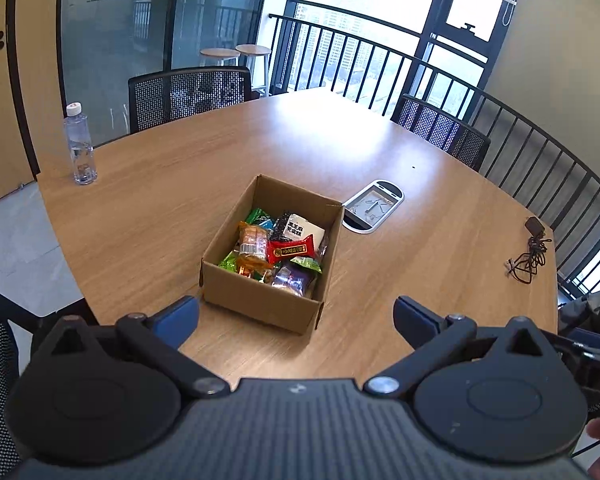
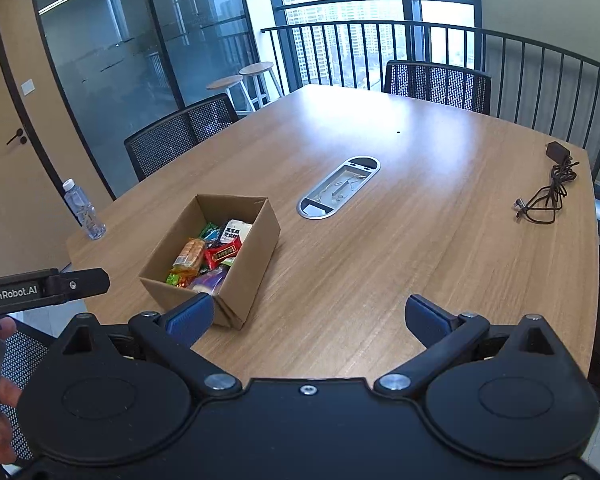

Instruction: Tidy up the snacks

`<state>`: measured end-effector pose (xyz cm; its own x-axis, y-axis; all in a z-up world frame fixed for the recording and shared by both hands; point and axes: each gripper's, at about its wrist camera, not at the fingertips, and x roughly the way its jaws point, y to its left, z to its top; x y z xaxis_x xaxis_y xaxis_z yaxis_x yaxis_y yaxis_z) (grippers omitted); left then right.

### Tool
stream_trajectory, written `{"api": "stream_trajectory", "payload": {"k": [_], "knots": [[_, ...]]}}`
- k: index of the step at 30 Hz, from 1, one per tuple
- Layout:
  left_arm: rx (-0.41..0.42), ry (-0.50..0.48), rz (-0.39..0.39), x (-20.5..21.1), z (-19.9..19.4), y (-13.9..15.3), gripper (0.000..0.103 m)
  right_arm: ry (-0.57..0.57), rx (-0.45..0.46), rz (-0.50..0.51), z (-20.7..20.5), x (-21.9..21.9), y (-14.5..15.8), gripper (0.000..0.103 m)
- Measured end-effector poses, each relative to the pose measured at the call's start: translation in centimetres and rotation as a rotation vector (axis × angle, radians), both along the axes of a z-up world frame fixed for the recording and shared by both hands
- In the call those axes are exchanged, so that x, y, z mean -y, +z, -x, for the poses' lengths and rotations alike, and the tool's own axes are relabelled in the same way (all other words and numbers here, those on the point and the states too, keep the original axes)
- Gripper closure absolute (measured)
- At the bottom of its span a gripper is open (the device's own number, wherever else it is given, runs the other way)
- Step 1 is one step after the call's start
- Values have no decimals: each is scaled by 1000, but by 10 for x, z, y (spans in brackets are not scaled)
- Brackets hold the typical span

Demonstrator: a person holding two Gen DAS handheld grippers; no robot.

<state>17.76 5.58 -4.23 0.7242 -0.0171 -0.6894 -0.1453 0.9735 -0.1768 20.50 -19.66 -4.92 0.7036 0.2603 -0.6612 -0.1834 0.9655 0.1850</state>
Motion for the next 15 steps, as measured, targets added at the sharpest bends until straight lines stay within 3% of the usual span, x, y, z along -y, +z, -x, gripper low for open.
{"api": "stream_trajectory", "payload": {"k": [15], "knots": [[44, -6, -58, 16, 68, 23, 0, 33, 74, 31, 55, 13, 23, 0]]}}
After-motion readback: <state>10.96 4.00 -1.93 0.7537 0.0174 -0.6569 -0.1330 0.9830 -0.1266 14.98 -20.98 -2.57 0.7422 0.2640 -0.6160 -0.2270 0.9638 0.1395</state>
